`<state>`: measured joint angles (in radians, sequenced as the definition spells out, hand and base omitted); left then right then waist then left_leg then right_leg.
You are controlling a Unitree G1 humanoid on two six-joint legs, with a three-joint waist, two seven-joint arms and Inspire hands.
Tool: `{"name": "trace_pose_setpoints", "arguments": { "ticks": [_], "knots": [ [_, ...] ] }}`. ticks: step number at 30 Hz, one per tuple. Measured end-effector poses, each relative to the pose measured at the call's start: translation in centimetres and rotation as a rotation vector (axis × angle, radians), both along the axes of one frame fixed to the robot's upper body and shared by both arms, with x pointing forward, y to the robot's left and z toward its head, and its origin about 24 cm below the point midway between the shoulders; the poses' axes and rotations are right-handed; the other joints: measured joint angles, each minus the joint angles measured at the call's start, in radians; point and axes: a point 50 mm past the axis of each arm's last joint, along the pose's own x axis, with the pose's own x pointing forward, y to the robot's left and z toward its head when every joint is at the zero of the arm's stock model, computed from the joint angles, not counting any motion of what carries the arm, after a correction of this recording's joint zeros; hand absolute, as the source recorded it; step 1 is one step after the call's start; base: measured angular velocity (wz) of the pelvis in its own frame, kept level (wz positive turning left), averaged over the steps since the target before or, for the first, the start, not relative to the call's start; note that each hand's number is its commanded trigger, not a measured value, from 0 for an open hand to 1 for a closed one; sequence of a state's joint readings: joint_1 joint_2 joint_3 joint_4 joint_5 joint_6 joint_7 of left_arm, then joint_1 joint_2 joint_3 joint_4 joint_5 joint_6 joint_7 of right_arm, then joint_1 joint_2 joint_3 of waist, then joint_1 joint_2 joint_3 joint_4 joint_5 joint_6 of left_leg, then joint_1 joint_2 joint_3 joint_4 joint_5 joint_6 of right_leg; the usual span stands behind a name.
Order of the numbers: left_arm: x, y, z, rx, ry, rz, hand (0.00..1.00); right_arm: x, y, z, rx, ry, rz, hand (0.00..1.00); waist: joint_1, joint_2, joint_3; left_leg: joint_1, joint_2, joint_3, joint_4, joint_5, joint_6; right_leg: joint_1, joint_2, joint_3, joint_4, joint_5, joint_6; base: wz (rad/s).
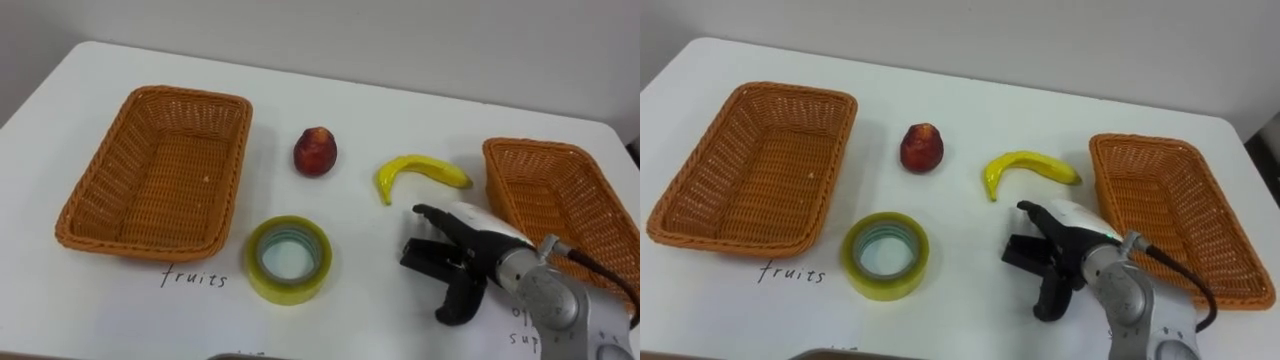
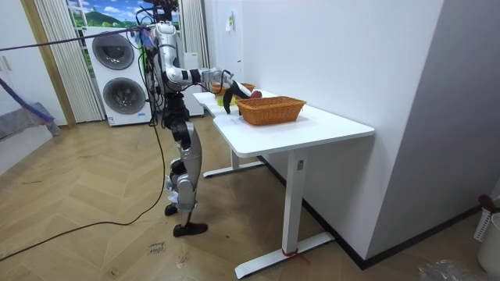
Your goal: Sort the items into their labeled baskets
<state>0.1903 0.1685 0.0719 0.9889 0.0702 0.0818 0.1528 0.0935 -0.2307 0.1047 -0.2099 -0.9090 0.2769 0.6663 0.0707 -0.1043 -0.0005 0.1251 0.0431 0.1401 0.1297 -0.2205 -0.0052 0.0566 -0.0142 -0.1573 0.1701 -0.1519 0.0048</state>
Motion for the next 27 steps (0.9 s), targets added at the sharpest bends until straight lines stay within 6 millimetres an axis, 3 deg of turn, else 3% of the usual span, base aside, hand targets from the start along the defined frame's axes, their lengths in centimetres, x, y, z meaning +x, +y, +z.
{"name": "trace_pose_setpoints", "arguments": {
  "ticks": [11,19,27],
  "knots": [
    [-0.1,-0.2,-0.1,0.010,0.020,-0.013,0.00,0.3,-0.5,-0.5,-0.012,0.026,-0.030,0.00,0.010,0.029,0.0002,0.008,0.000,-0.008,-0.002,0.000,0.000,0.016,0.000,-0.010,0.000,0.000,0.000,0.00],
    [-0.3,-0.3,-0.1,0.013,0.027,-0.013,0.00,0.4,-0.7,-0.7,-0.012,0.038,-0.042,0.00,0.011,0.027,0.0005,0.008,0.000,-0.013,0.002,0.000,0.000,0.019,-0.001,-0.014,0.000,0.001,-0.002,0.01],
    [0.9,-1.1,0.3,0.000,-0.039,-0.019,0.00,0.4,-1.2,-1.0,-0.009,0.050,-0.069,0.00,0.011,0.023,-0.0019,0.008,0.000,-0.012,0.002,0.000,0.000,0.019,-0.001,-0.014,0.000,0.001,-0.001,0.00]
  ]
}}
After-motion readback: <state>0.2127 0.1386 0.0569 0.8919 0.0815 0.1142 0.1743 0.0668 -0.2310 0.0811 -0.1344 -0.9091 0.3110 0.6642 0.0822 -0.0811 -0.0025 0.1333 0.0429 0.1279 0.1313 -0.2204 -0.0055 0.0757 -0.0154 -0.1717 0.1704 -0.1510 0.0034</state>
